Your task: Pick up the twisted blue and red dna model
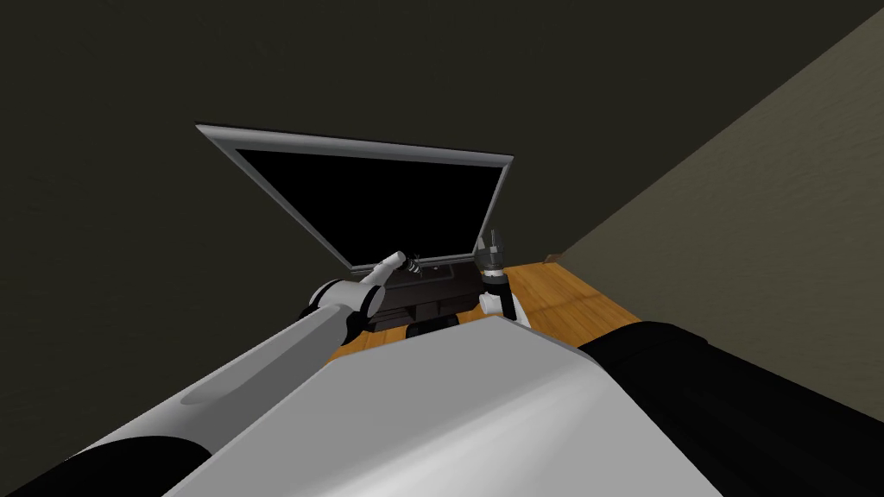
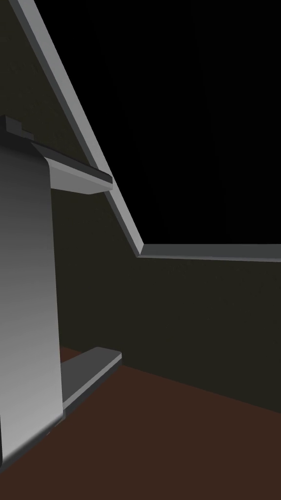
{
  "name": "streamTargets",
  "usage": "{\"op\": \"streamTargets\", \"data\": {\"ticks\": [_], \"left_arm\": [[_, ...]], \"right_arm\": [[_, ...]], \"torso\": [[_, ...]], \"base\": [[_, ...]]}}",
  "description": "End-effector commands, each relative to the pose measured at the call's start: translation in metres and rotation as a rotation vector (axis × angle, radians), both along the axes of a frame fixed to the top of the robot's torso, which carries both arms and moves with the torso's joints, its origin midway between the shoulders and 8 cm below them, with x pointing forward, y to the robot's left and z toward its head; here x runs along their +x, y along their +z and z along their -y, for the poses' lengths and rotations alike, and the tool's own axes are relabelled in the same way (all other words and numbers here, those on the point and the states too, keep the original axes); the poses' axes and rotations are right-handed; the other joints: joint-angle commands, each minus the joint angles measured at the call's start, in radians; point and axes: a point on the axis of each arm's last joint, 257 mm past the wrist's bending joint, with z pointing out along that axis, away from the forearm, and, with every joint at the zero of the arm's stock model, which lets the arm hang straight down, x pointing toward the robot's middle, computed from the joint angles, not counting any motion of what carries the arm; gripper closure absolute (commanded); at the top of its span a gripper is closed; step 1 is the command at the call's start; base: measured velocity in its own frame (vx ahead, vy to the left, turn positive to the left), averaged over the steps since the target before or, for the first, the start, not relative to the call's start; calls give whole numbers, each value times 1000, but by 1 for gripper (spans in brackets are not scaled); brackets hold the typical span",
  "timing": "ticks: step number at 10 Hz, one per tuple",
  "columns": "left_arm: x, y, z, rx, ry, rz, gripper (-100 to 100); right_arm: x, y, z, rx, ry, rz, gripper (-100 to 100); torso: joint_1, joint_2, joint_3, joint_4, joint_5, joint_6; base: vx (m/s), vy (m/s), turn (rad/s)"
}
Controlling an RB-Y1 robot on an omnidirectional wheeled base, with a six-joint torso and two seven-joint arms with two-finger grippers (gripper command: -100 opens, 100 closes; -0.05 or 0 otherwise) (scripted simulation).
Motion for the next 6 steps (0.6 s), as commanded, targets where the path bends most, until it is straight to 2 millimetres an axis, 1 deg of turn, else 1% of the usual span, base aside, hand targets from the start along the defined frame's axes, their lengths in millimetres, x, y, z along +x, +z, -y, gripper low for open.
{"op": "streamTargets", "data": {"ticks": [1,2,3,4,6], "left_arm": [[-4,-7,0,1,1,4,-100],[-9,-13,-3,5,6,-14,-100],[-5,-9,-2,7,0,2,-100],[-6,-10,-1,6,3,-3,100],[-5,-9,-2,7,4,0,100]], "right_arm": [[0,0,0,0,0,0,0],[0,0,0,0,0,0,0],[0,0,0,0,0,0,0],[0,0,0,0,0,0,0],[0,0,0,0,0,0,0]], "torso": [[0,0,0,0,0,0],[0,-2,-2,-1,0,0],[-1,-2,-2,-1,0,0],[-1,-2,-2,-1,0,0],[-2,-2,-2,-2,0,1]], "base": [[10,14,-42],[0,0,0],[0,0,0],[0,0,0],[0,0,0]]}}
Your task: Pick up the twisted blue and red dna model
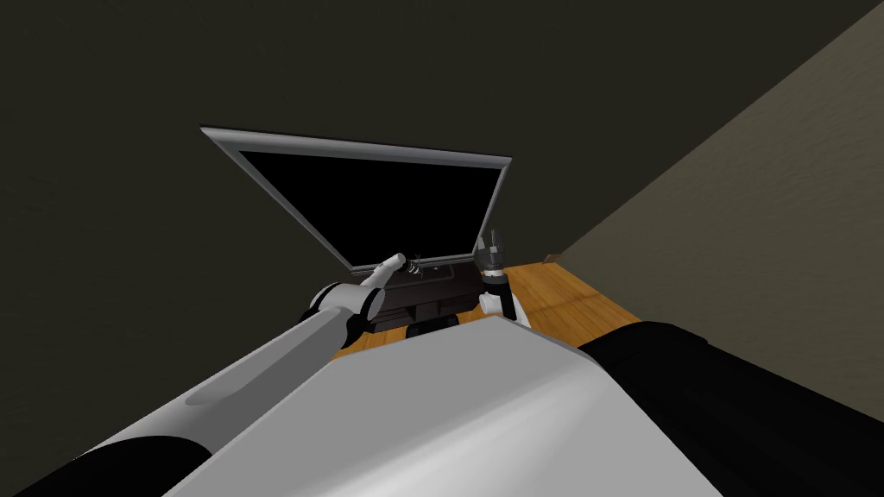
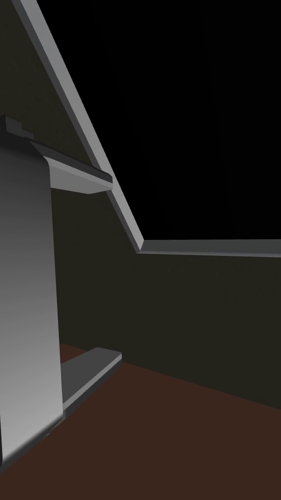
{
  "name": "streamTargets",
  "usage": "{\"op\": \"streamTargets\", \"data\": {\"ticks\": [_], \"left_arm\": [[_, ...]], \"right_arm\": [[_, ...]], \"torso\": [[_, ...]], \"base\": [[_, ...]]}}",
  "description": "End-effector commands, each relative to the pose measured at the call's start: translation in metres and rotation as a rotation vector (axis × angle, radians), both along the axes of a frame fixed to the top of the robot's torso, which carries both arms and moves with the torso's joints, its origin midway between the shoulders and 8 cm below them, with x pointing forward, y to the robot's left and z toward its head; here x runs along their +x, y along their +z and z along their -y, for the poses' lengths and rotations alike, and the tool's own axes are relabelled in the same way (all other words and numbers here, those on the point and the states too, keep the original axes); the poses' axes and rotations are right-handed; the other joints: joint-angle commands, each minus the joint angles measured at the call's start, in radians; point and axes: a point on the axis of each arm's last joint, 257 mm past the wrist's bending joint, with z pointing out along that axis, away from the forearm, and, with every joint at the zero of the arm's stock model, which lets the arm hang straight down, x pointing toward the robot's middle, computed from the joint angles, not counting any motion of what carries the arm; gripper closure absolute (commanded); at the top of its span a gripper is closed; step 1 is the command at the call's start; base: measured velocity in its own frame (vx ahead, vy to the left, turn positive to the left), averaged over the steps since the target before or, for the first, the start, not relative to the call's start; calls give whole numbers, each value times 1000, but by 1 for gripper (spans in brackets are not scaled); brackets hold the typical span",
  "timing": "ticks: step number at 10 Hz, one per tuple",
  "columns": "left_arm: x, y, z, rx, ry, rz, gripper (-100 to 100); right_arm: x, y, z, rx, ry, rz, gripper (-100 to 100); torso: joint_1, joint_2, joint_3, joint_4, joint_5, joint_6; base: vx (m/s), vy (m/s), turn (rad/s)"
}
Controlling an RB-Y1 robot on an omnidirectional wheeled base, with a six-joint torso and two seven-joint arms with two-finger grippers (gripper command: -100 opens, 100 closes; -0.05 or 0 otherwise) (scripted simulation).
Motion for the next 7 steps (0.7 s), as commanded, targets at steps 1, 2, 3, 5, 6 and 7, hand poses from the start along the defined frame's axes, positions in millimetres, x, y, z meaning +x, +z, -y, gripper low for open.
{"op": "streamTargets", "data": {"ticks": [1,2,3,5,6,7], "left_arm": [[0,0,0,0,0,0,100],[0,0,0,0,0,0,100],[0,0,0,0,0,1,0],[8,14,0,-5,-6,5,100],[6,12,1,-5,-4,3,100],[7,13,1,-4,-5,5,0]], "right_arm": [[0,0,0,0,0,0,0],[0,0,0,0,0,0,0],[0,0,0,0,0,0,0],[0,0,0,0,0,0,0],[0,0,0,0,0,0,0],[0,0,0,0,0,0,0]], "torso": [[0,0,0,0,0,0],[0,0,0,0,0,0],[0,0,0,0,0,0],[0,0,0,1,0,0],[0,0,0,0,0,0],[0,0,0,0,0,0]], "base": [[0,0,0],[0,0,0],[0,0,0],[-9,-14,45],[0,0,0],[0,0,0]]}}
